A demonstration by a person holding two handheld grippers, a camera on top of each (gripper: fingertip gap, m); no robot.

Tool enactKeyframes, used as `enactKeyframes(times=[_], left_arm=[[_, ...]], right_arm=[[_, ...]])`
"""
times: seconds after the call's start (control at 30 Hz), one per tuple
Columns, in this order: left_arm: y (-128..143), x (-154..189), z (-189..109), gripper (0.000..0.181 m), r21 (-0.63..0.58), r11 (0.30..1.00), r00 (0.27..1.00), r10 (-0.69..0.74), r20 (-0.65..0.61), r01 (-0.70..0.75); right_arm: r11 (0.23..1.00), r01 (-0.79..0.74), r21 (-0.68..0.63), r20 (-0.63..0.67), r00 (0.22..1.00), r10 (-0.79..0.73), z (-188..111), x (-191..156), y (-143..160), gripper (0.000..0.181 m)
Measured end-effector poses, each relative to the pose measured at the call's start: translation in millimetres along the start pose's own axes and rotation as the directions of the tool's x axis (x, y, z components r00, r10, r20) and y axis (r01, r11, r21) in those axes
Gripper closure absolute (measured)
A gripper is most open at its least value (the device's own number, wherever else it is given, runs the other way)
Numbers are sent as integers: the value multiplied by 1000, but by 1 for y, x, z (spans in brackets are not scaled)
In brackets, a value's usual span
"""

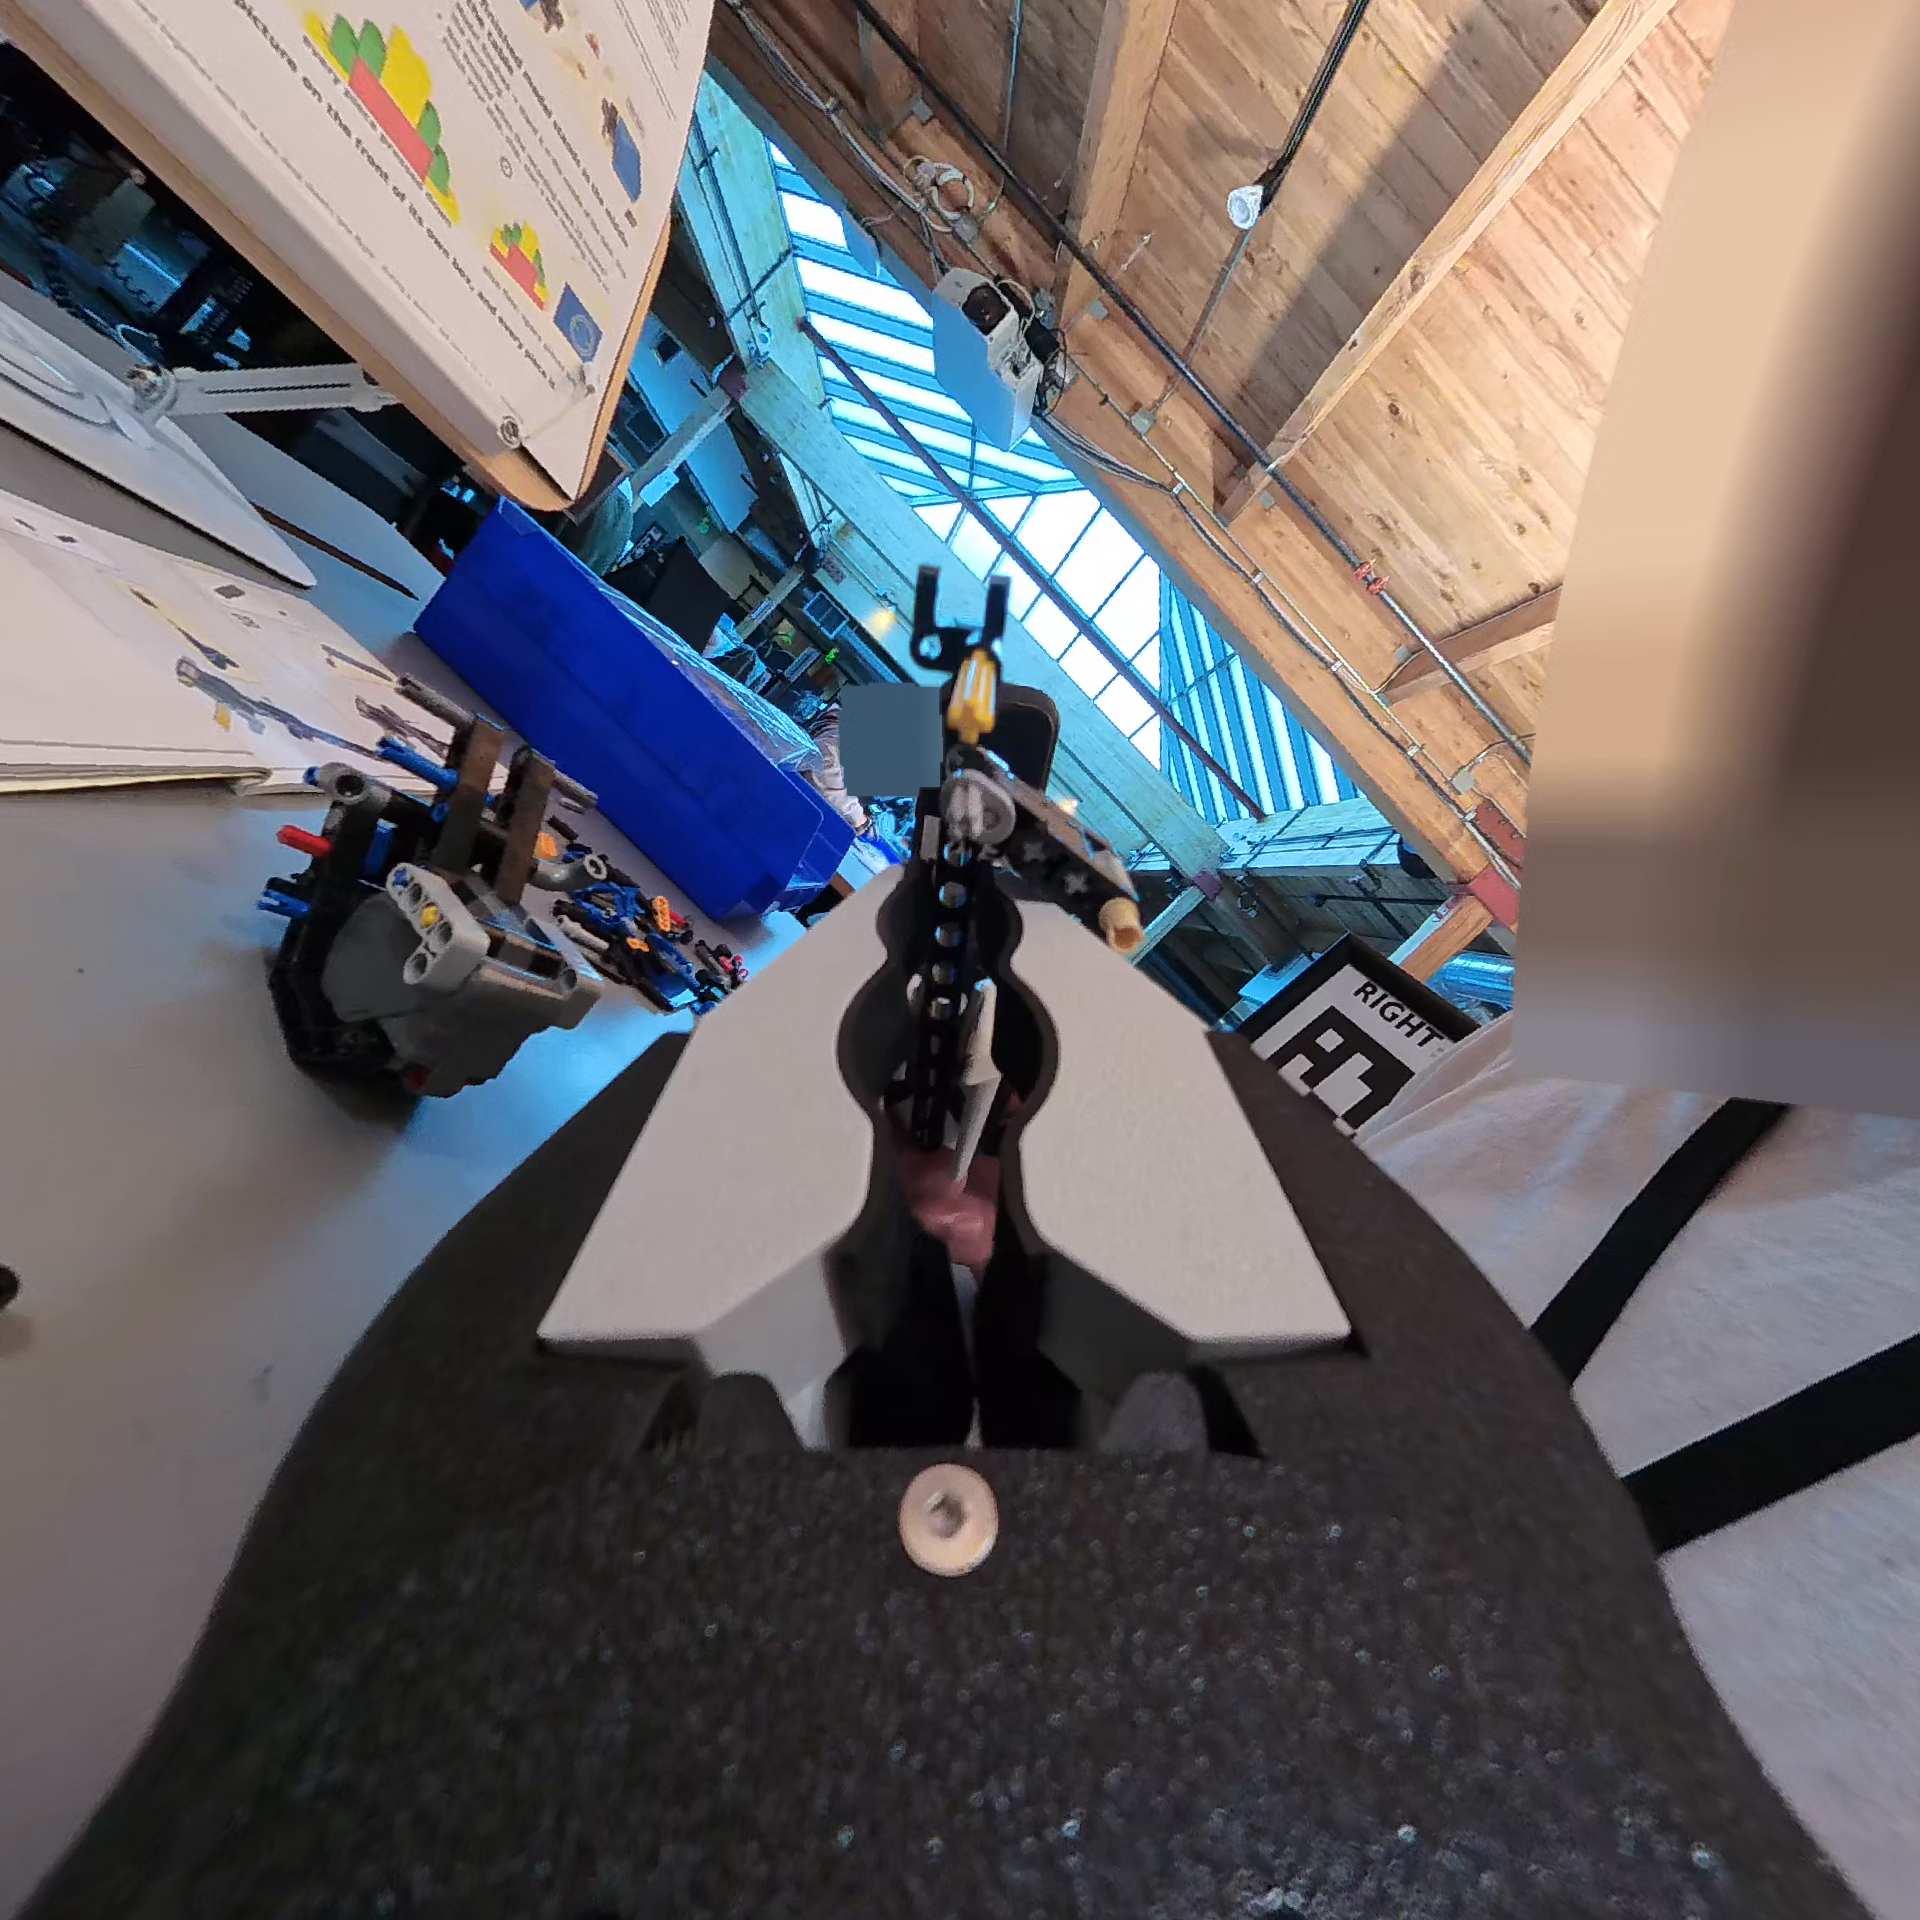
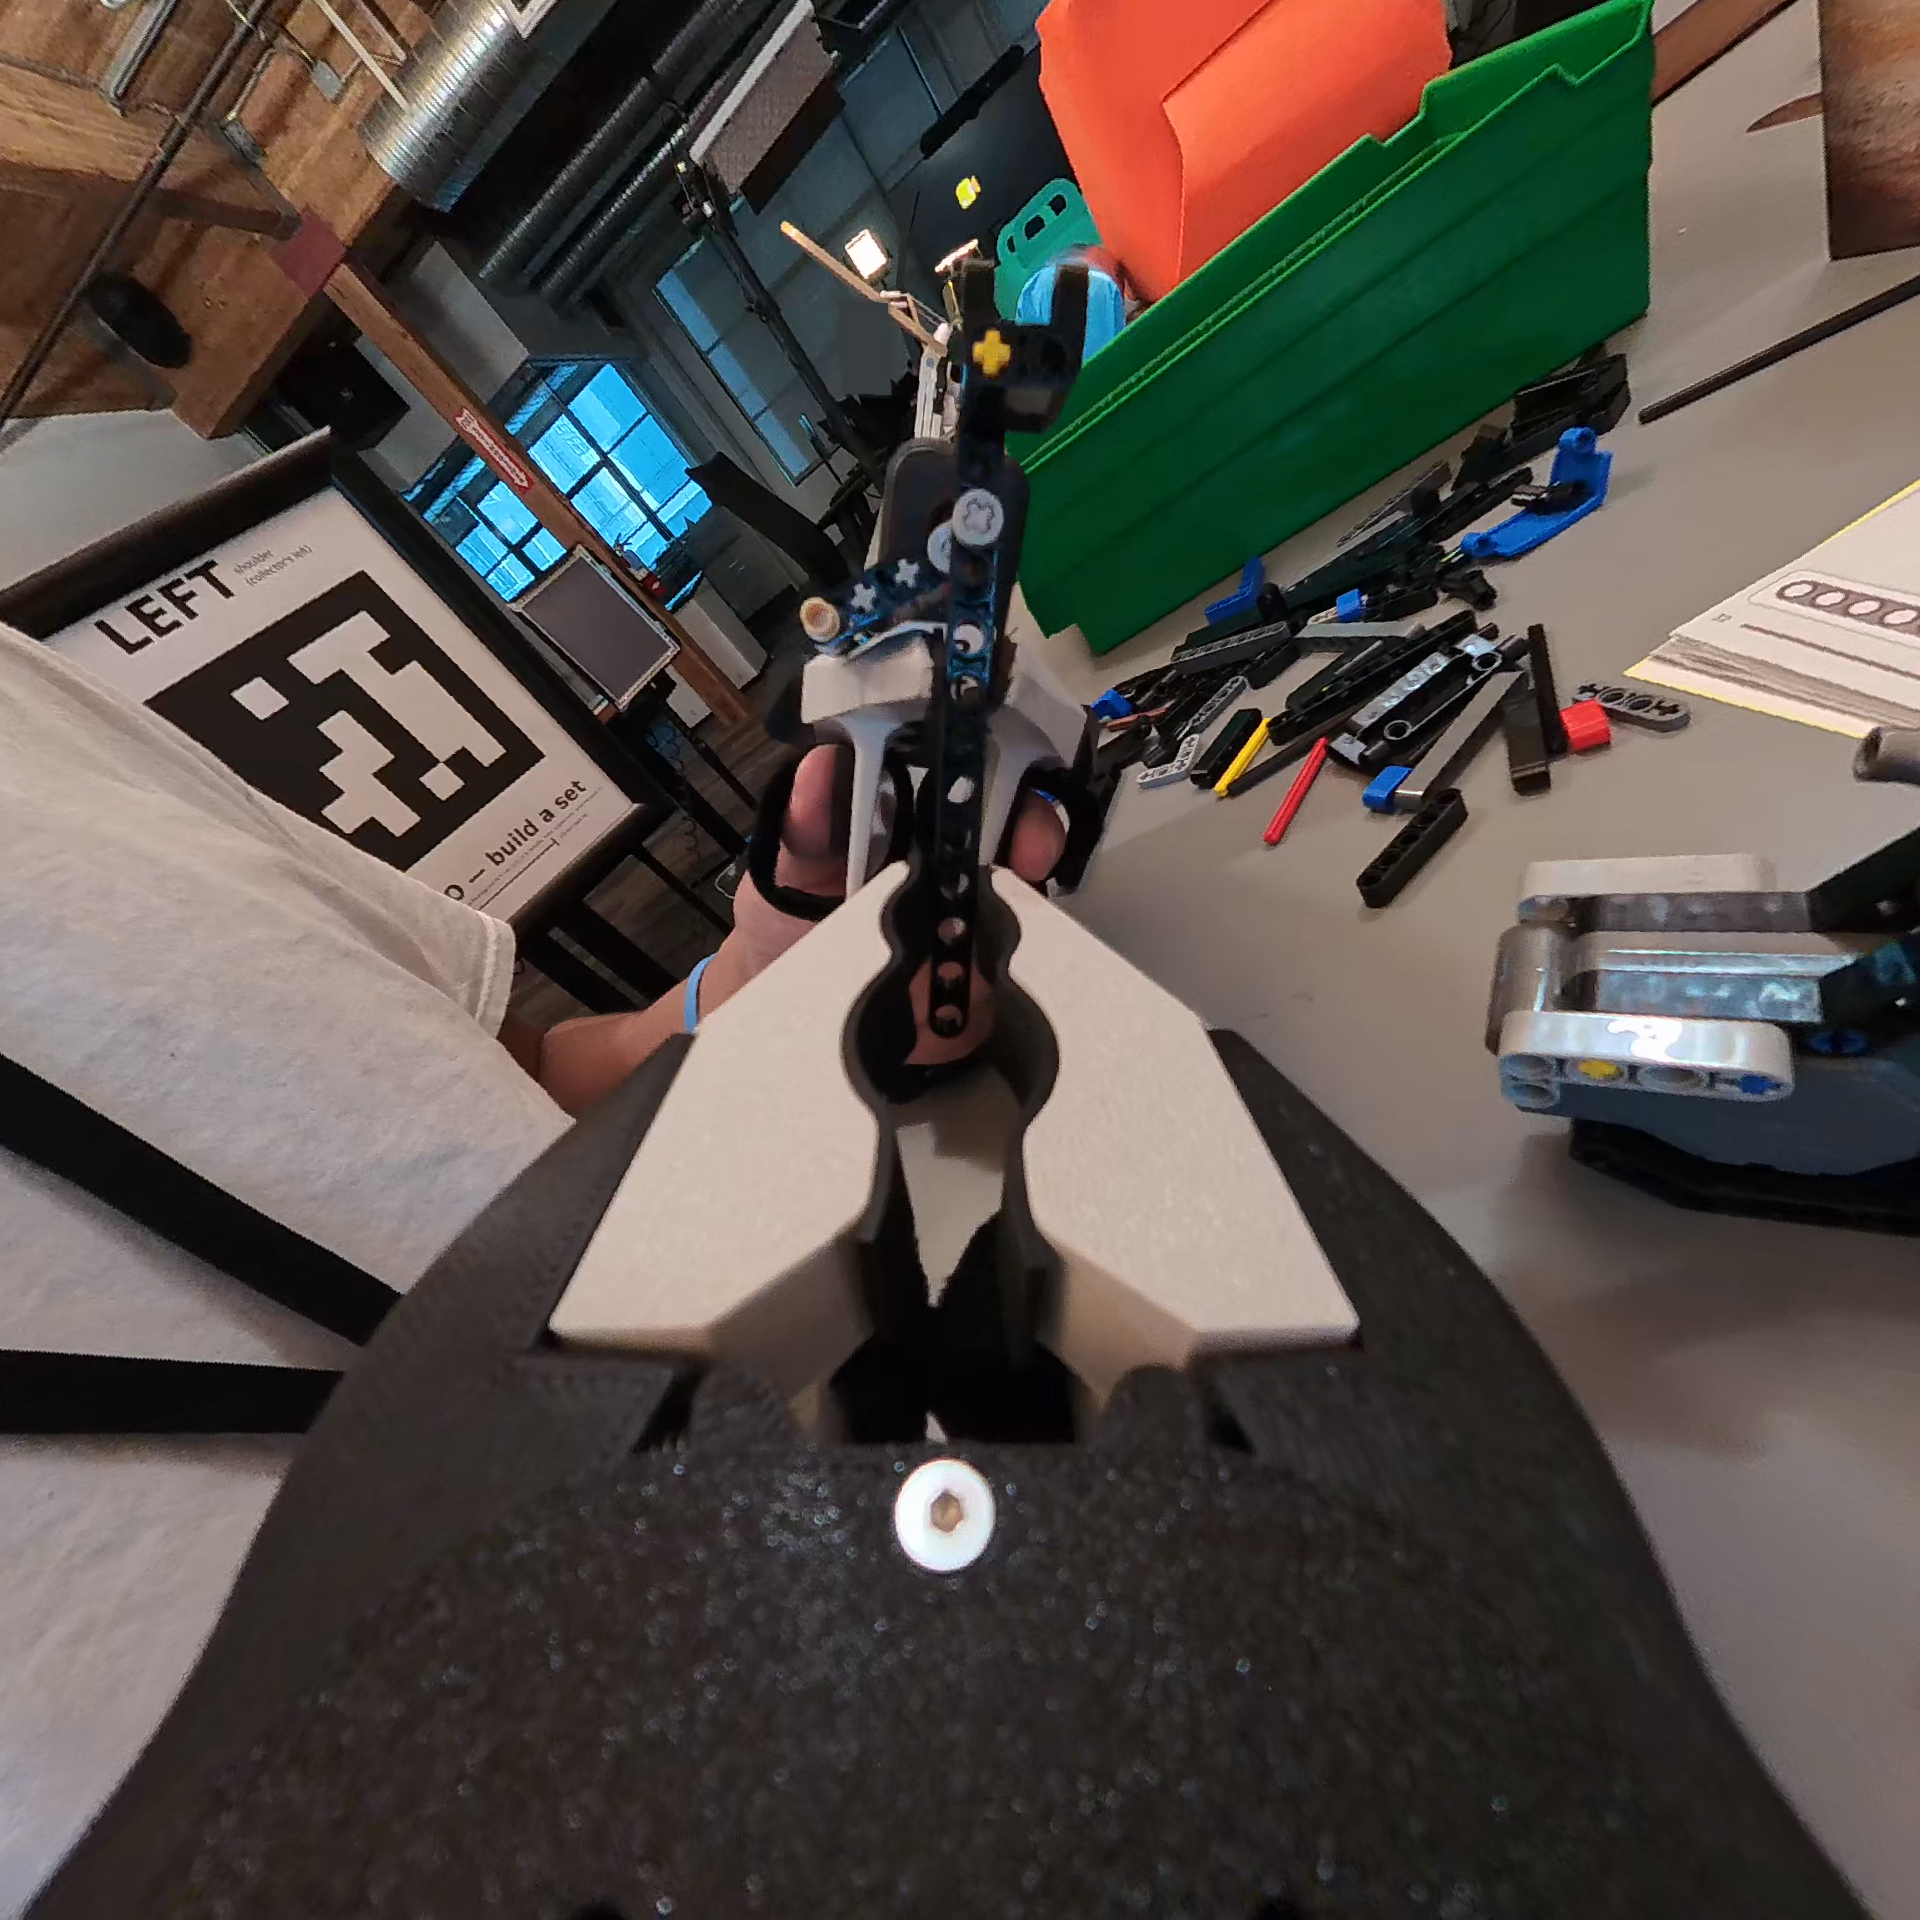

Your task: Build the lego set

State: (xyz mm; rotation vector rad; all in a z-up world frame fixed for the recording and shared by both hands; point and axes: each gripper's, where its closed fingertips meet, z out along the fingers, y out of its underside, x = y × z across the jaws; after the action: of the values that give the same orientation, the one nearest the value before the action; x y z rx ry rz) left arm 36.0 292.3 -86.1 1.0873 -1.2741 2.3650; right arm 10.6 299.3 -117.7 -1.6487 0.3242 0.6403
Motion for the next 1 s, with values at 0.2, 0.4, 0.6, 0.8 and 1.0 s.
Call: enactKeyframes(times=[0.2, 0.4, 0.6, 0.8, 1.0], left_arm=[[2, 1, -6, 176, -56, 997, 998, 62, 17, -61], [-19, 2, -24, 176, 24, 998, 998, 60, 0, -60], [-33, -7, -44, 176, 59, 991, 990, 111, 90, -117], [-28, -7, -44, 176, 35, 989, 984, 138, 109, -143], [-16, -11, -36, 176, -43, 981, 971, 192, 145, -188]], right_arm=[[1000, 9, 3, 16, 1000, -9, 3, -3, 1, 175], [965, 262, 24, -89, 962, -259, -11, -5, -9, 166], [896, 437, -74, -357, 828, -433, -78, 16, -27, 150], [854, 454, -255, -480, 707, -520, -132, 38, -6, 146], [877, 342, -337, -331, 829, -450, -130, 30, 42, 149]])
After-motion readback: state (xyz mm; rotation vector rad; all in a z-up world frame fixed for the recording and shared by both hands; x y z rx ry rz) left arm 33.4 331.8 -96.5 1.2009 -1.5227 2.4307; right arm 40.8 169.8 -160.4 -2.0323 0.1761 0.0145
